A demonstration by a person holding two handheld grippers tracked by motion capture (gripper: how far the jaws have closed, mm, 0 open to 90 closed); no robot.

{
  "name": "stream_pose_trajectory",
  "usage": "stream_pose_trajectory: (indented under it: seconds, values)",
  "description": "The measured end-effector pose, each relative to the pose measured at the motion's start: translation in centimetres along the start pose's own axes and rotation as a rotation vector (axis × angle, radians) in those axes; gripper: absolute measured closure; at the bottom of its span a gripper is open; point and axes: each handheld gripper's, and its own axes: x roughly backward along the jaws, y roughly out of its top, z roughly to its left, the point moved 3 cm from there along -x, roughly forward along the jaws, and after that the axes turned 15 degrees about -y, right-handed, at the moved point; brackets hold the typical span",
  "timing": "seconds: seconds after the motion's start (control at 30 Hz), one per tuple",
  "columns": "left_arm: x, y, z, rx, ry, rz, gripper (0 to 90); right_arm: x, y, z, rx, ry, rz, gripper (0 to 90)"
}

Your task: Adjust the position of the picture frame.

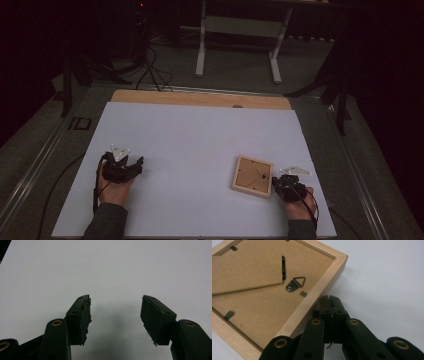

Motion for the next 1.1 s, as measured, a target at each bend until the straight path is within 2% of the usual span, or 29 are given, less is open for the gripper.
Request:
stream_pose_trajectory:
  seconds: [0.37, 1.1]
  values:
    - [-0.1, 0.0, 0.0, -0.003, -0.003, 0.005, 41.0, -0.1, 0.1, 0.7, 0.032, 0.015, -0.002, 89.4]
    - [-0.2, 0.0, -0.2, -0.007, -0.003, 0.007, 41.3, -0.1, 0.3, 1.7, 0.061, 0.041, -0.010, 89.5]
